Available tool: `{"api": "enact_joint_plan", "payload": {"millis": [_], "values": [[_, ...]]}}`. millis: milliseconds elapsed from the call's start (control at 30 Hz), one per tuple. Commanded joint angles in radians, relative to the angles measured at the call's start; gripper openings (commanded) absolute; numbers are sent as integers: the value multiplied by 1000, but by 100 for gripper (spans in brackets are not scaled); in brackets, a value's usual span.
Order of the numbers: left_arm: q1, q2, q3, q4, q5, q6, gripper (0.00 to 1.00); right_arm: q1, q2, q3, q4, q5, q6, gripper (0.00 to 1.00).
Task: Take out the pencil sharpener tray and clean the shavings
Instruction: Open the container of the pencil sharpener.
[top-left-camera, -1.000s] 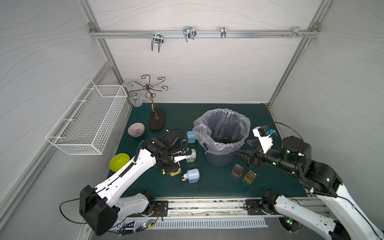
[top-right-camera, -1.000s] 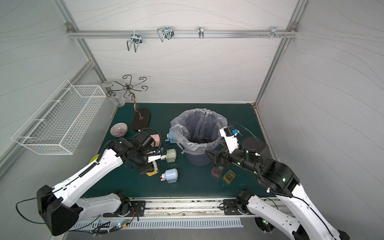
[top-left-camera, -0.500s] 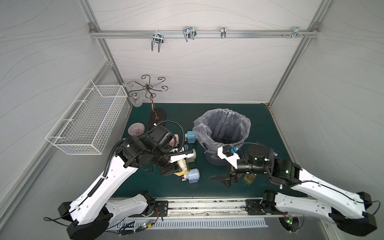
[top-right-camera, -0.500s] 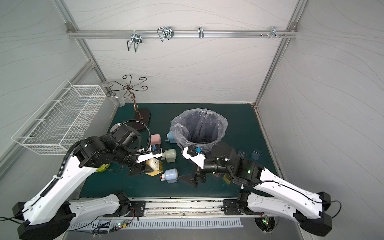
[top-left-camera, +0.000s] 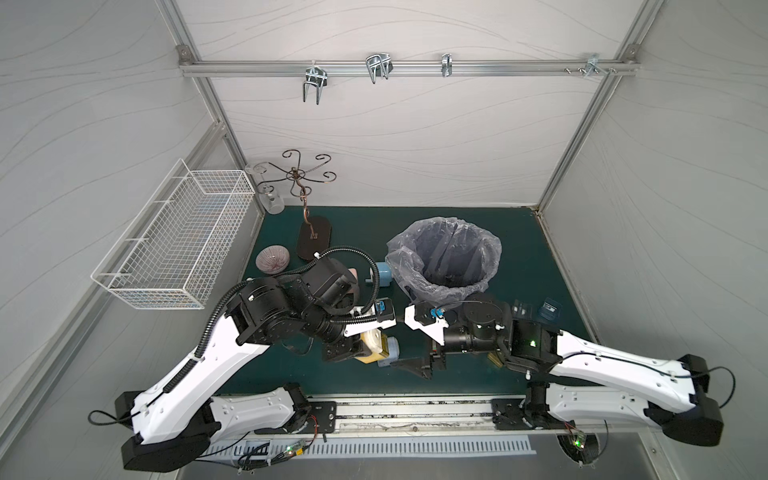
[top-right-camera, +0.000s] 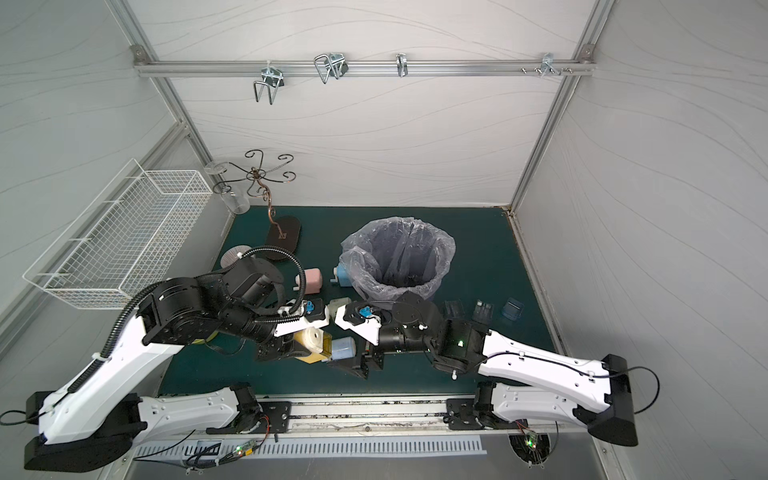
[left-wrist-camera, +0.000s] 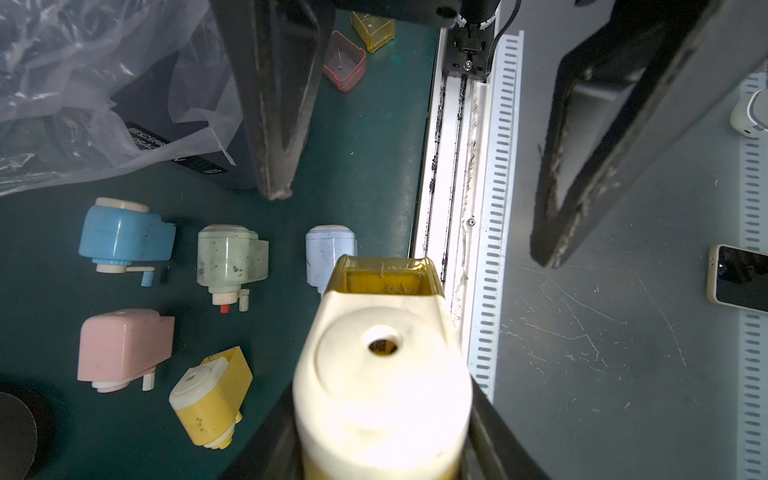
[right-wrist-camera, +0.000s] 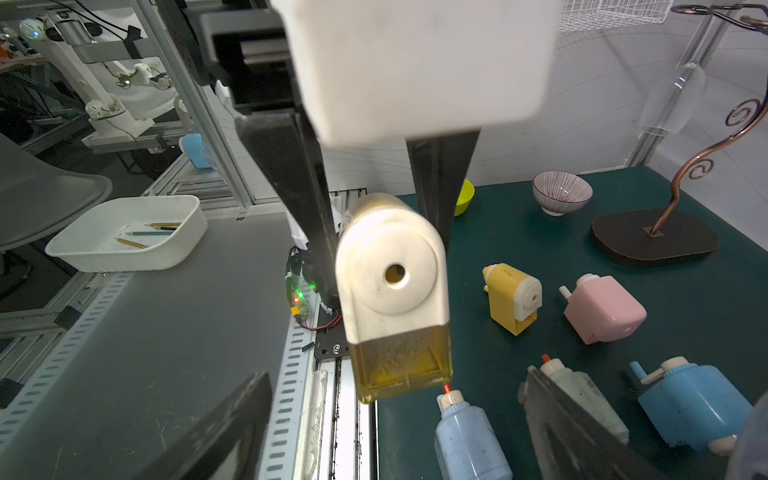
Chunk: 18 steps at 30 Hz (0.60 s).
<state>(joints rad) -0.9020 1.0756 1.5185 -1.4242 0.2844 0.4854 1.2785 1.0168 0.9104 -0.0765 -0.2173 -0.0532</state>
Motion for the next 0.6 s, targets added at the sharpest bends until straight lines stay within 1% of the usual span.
{"api": "enact_joint_plan", "payload": {"millis": [0,300,433,567], "values": [[-12,-19,41,12,11,-21,0,16,16,-10,72,-10,-1,94],[-15,-37,44,31,37,-24,0,46,67,-42,132,16,15,88],[-14,-45,38,33,27,-28,0,50,74,-59,170,51,26,81],[-15,-50,28,33,25,-32,0,51,79,-72,197,53,36,74]]}}
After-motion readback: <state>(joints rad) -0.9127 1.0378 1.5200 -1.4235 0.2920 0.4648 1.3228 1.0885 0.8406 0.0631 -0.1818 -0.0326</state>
